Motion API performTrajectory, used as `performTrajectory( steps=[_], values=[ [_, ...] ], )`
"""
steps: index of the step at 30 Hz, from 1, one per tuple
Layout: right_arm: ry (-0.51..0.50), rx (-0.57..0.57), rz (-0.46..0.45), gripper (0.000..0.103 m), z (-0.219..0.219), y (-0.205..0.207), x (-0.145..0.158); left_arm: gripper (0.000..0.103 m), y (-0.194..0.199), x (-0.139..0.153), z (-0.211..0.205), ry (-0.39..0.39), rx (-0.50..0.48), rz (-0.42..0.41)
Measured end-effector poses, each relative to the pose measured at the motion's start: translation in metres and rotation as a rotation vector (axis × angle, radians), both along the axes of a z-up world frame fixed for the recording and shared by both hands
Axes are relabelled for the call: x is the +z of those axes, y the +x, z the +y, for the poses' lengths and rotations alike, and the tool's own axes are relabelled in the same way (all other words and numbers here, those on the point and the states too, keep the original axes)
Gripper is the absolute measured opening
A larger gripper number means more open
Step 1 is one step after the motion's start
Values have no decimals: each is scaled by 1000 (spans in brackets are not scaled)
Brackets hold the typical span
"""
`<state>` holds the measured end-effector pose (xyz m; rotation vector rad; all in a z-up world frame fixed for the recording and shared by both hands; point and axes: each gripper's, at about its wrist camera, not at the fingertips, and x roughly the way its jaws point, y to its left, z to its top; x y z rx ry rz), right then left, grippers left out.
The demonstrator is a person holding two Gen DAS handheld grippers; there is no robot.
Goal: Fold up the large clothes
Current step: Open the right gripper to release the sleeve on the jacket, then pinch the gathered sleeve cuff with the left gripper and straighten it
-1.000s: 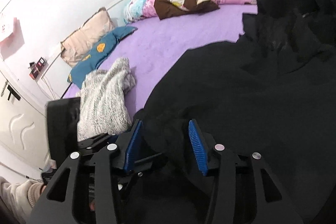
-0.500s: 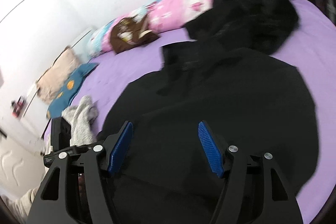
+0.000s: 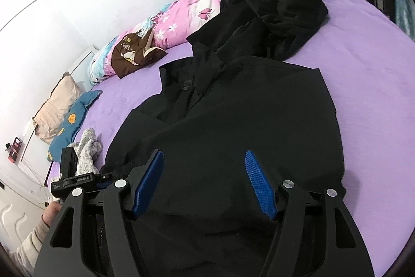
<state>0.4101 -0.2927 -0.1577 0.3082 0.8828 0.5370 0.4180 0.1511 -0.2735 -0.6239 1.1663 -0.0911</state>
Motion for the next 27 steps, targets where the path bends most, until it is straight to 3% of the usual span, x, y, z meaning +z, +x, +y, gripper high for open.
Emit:
performTrajectory(
  steps=[4, 6, 7, 10, 12, 14, 21, 27],
  values=[
    [-9, -13, 5, 65, -6, 2, -3, 51, 7, -14, 2, 10, -31, 26],
    [-13, -23, 12, 65, -10, 4, -6, 38, 9, -16, 2, 3, -56, 16],
    [-16, -25, 14, 65, -12, 5, -7, 37, 9, -16, 2, 8, -66, 13],
    [-38, -41, 24, 65, -15, 8, -11, 30, 9, -11, 8, -7, -57, -5],
    [-46, -50, 33, 65, -18, 10, -14, 16, 8, -5, 13, -19, -46, -24],
    [-60, -60, 38, 65, -19, 12, -17, 9, 6, 5, 15, -29, -51, -55],
    [-146, -53, 51, 65, -7, 17, -29, 4, -7, 42, 33, 46, -30, -131],
    [-248, -23, 40, 66, 10, 16, -35, 4, -13, 36, 48, 55, -1, -111]
  ],
)
